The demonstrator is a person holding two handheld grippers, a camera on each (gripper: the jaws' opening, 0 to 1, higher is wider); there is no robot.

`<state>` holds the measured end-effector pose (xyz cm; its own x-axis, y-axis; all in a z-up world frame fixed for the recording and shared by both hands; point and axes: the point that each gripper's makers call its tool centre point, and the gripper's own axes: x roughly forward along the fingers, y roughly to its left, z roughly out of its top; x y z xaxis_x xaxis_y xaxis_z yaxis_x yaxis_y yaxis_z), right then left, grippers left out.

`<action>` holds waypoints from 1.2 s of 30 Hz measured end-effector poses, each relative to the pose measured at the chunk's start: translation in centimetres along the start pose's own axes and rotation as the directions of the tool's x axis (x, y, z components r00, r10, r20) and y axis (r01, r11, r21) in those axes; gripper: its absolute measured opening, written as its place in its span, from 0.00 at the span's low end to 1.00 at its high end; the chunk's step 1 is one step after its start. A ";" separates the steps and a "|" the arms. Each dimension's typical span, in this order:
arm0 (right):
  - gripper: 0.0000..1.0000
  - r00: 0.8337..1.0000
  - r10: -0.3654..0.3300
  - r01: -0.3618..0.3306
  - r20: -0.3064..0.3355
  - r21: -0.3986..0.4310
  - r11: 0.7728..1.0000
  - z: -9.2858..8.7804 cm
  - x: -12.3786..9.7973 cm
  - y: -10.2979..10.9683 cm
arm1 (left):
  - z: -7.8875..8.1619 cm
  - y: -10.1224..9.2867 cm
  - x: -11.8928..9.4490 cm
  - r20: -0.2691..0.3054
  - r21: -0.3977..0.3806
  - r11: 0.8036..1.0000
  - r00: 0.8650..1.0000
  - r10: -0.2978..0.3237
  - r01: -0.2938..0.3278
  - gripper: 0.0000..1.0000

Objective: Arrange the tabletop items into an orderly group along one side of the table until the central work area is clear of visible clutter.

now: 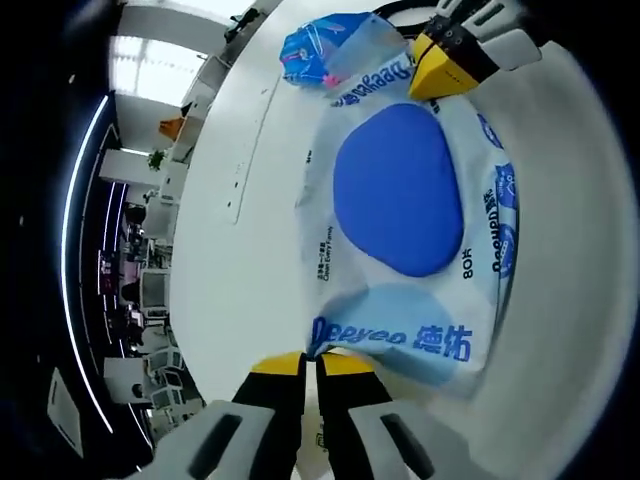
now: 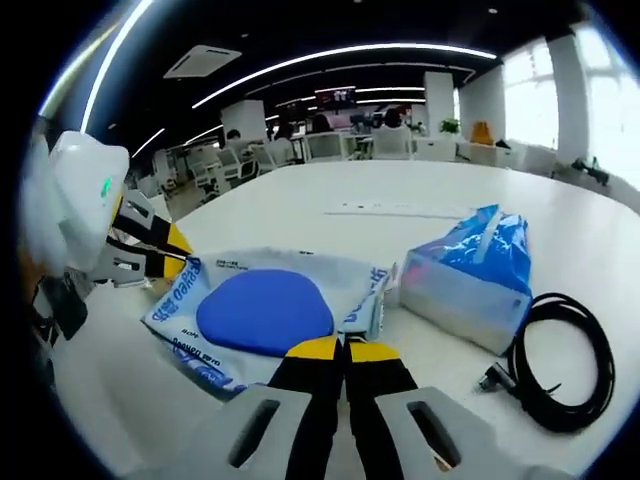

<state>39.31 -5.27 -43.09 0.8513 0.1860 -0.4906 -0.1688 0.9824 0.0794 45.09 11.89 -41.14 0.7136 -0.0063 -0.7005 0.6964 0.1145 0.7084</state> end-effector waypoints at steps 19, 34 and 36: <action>0.00 0.999 -0.036 0.036 0.010 -0.018 0.999 -0.2 0.1 0.9 | -0.9 -0.1 1.0 -0.078 0.113 0.993 0.996 0.033 -0.024 0.03; 0.01 1.000 -0.016 0.016 -0.001 -0.013 1.000 -0.8 0.2 0.7 | -1.2 -0.3 1.3 -0.095 0.141 0.990 0.995 0.022 -0.008 0.04; 0.02 1.000 -0.008 0.008 -0.003 -0.024 1.000 -0.8 0.3 0.8 | -1.2 -0.2 1.2 -0.094 0.155 0.988 0.995 0.025 -0.011 0.06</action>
<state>38.98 -4.48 -43.88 0.8512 0.1783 -0.4936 -0.1741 0.9832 0.0549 45.75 13.06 -42.22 0.7208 0.0899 -0.6873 0.6922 -0.0408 0.7206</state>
